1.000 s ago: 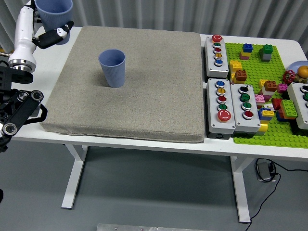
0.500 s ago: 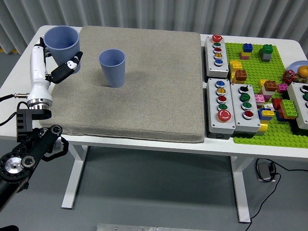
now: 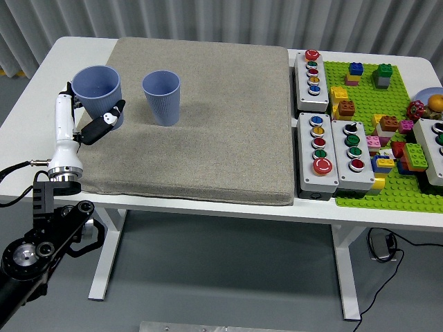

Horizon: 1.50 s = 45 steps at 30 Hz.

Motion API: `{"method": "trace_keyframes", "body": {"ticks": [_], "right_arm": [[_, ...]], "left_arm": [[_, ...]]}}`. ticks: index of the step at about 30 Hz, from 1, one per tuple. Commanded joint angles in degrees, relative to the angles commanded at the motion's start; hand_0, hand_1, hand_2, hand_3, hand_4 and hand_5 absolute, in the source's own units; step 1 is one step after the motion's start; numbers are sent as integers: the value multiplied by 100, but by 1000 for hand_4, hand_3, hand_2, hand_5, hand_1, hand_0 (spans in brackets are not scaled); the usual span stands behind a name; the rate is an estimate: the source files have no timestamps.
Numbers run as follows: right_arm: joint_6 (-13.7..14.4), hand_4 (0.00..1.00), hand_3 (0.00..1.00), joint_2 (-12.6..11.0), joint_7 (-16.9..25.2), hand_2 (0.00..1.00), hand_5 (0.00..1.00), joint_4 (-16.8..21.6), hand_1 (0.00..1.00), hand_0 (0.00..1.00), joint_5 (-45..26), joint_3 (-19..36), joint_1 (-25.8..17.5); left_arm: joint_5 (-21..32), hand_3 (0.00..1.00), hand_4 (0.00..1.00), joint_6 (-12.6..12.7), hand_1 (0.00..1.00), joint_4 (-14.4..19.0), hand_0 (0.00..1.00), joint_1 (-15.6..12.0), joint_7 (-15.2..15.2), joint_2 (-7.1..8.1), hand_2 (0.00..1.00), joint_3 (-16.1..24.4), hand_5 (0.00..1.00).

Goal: Pick cup pour cup place

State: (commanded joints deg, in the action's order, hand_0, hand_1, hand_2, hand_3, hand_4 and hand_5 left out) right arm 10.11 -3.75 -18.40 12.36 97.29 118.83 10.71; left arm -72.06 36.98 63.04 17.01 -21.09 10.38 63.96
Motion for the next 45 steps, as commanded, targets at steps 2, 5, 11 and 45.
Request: {"method": "trace_keyframes", "body": {"ticks": [2,5,11,45], "right_arm": [[3,2,604,5,-3,571,230,1,604,675,3,2,0],[4,2,603,11,-6,571,231,1,604,675,15,6,-3],[9,2,603,21,-17,571,229,3,604,675,30,12,-7],[3,2,603,31,-30,571,233,7,605,675,54,5,-21]], "left_arm": [[158,564,742,0,532,-128,528,-4,-70,-35,570,-81,171],[229,566,742,0,541,-258,533,-19,-109,-77,572,-168,182],[304,564,740,0,549,-480,537,-22,-226,-122,576,-325,191],[324,998,944,-272,809,-997,794,50,-568,-186,998,-495,507]]}}
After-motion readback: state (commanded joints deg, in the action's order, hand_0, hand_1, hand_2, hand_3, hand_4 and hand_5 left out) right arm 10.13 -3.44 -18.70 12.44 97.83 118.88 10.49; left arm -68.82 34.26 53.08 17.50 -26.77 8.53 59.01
